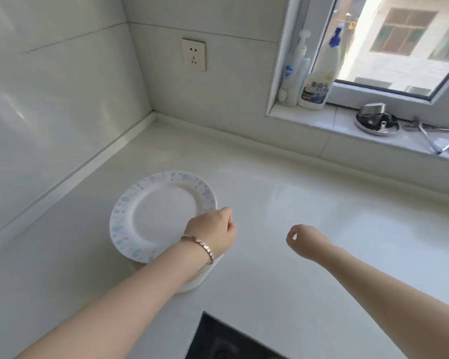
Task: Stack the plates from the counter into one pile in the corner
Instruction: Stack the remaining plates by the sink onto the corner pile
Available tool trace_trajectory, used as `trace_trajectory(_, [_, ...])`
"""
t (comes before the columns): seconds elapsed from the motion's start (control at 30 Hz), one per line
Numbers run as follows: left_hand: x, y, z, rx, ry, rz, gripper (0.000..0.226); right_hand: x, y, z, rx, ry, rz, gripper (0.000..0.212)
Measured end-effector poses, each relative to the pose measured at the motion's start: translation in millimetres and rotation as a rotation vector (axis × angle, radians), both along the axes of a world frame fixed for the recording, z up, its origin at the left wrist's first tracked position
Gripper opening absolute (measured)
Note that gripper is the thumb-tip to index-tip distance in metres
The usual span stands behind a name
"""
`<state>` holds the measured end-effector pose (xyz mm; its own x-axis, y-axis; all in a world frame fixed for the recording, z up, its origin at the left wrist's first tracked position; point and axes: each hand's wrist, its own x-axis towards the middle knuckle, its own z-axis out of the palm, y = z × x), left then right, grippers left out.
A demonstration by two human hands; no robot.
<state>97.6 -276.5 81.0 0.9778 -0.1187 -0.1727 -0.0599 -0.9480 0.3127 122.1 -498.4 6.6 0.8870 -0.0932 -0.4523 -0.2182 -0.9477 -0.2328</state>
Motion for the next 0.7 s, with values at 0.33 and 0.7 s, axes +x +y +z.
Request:
trace_trajectory(0.33, [-0.5,-212.2,-42.8,0.164,0.311,-0.485,0.036,-106.7,-182.9,-5.8,-0.021,0.022,-0.461,0.03])
trace_trajectory(0.7, [-61.3,-473.3,-82.0,0.122,0.396,-0.627,0.022,-266.3,-440.7,-37.3,-0.108,0.093,-0.911,0.026])
